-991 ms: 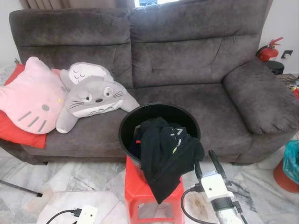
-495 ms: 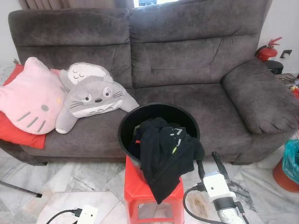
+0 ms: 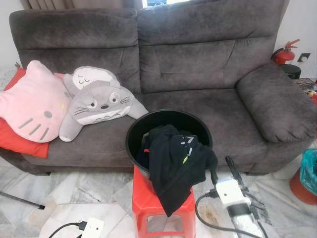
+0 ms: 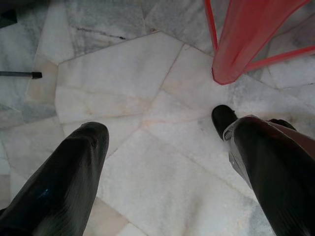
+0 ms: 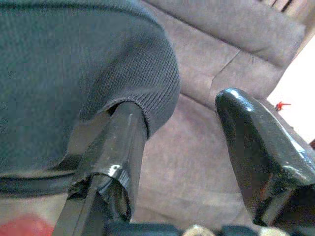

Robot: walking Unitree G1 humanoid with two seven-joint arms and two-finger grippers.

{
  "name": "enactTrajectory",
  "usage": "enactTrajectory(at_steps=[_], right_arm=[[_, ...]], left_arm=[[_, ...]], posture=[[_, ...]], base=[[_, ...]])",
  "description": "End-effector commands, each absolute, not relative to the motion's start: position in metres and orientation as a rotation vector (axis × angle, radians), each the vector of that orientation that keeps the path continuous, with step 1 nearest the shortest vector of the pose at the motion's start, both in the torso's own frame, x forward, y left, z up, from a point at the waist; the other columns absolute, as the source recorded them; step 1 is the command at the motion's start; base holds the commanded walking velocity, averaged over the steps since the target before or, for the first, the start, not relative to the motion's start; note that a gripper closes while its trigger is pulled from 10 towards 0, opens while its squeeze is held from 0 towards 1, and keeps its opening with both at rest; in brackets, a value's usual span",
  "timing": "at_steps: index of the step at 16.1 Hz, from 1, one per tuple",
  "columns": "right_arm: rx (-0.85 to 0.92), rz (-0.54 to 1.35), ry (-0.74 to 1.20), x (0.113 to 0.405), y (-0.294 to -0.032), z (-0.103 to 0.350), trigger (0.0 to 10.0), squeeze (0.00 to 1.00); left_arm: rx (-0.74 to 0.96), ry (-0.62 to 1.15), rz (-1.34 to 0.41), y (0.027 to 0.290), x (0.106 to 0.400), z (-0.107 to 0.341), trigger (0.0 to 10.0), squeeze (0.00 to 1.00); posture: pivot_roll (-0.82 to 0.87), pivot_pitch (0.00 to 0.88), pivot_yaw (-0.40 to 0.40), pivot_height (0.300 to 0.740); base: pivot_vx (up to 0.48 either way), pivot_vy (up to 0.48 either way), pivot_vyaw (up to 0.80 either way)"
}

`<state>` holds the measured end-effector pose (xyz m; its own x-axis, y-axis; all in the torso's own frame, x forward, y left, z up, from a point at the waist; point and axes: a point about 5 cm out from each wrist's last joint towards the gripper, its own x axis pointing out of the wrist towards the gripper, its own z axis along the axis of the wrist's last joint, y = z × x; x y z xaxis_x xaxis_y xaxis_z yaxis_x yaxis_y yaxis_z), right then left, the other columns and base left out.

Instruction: Hang hanger

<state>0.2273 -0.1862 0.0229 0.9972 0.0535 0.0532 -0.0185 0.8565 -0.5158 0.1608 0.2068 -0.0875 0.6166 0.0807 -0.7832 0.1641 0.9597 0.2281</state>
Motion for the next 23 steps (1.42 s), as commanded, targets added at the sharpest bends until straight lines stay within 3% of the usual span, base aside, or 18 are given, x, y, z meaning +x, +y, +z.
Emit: enactTrajectory(at_steps=[1, 3, 7, 14, 19, 23], right_arm=[[-0.542, 0.040, -0.086, 0.230, -0.186, 0.026, 10.0, 0.00], [-0.546, 0.044, -0.112, 0.234, -0.184, 0.032, 10.0, 0.00], [-0.582, 0.039, 0.034, 0.240, -0.187, 0.017, 10.0, 0.00], [-0.532, 0.034, -0.145, 0.259, -0.181, 0.050, 10.0, 0.00], [-0.483, 0.082, 0.062, 0.255, -0.179, 0.021, 10.0, 0.00], [-0.414, 0.109, -0.048, 0.262, -0.173, 0.038, 10.0, 0.00]], left_arm=[[0.310, 0.916, -0.046, 0.209, 0.160, -0.088, 10.0, 0.00], [0.311, 0.912, -0.045, 0.208, 0.161, -0.087, 10.0, 0.00], [0.309, 0.923, -0.047, 0.209, 0.159, -0.088, 10.0, 0.00], [0.313, 0.926, -0.041, 0.211, 0.158, -0.088, 10.0, 0.00], [0.313, 0.936, -0.043, 0.211, 0.157, -0.089, 10.0, 0.00], [0.315, 0.915, -0.047, 0.208, 0.162, -0.087, 10.0, 0.00]], posture=[[-0.21, 0.006, 0.091, 0.740], [-0.21, 0.006, 0.091, 0.740], [-0.21, 0.006, 0.092, 0.740], [-0.21, 0.004, 0.093, 0.740], [-0.20, 0.000, 0.091, 0.740], [-0.20, 0.000, 0.093, 0.740]], base=[[0.000, 0.000, 0.00], [0.000, 0.000, 0.00], [0.000, 0.000, 0.00], [0.000, 0.000, 0.00], [0.000, 0.000, 0.00], [0.000, 0.000, 0.00]])
